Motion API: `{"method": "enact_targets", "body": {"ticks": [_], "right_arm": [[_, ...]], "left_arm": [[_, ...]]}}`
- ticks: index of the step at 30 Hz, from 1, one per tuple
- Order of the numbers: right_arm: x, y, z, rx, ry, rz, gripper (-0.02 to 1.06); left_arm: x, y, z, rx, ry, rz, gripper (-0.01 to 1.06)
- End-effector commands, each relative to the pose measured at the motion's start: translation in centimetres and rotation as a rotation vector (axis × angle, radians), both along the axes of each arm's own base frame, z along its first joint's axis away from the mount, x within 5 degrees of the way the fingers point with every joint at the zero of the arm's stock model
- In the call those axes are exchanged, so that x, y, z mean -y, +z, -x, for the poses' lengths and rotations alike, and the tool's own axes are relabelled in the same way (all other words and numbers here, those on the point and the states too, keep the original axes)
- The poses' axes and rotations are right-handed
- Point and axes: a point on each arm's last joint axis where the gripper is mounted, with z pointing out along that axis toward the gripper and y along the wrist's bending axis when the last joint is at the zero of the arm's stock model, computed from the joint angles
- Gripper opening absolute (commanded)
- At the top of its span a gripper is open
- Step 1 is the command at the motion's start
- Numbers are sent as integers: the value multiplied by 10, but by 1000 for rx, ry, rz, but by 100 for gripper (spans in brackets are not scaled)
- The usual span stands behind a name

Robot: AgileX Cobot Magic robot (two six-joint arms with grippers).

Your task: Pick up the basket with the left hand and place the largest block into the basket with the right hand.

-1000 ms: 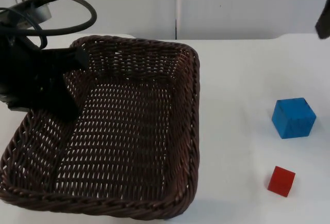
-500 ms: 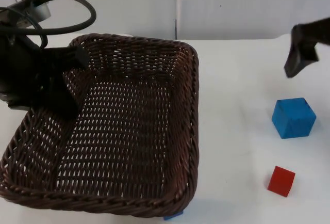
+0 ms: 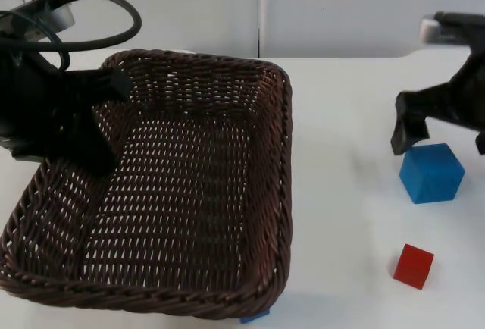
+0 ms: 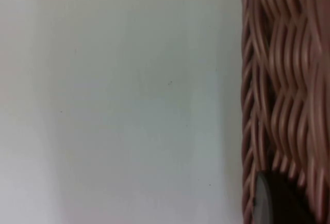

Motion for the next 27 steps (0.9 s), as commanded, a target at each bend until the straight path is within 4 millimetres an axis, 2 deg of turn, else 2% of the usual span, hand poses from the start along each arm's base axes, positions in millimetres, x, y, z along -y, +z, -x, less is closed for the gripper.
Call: {"method": "enact_targets", "body": {"ticks": [1, 10, 18, 20, 22, 23, 27], "right_arm": [[-4, -3, -4, 24, 0, -8, 105], [-5, -32, -9, 15, -2, -4, 105], [-5, -37, -9, 8, -5, -4, 104], [-5, -37, -9, 8, -5, -4, 101], [-5, -37, -9, 8, -7, -6, 93], [-5, -37, -9, 8, -7, -6, 93], [-5, -37, -9, 7, -10, -8, 71]], "left_arm": [[2, 6, 1, 17, 10, 18, 0], [2, 6, 1, 18, 11, 18, 0], [2, 6, 0, 24, 14, 17, 0], [2, 6, 0, 25, 15, 16, 0], [2, 6, 0, 27, 16, 16, 0], [2, 6, 0, 27, 16, 16, 0], [2, 6, 0, 29, 17, 16, 0]]}}
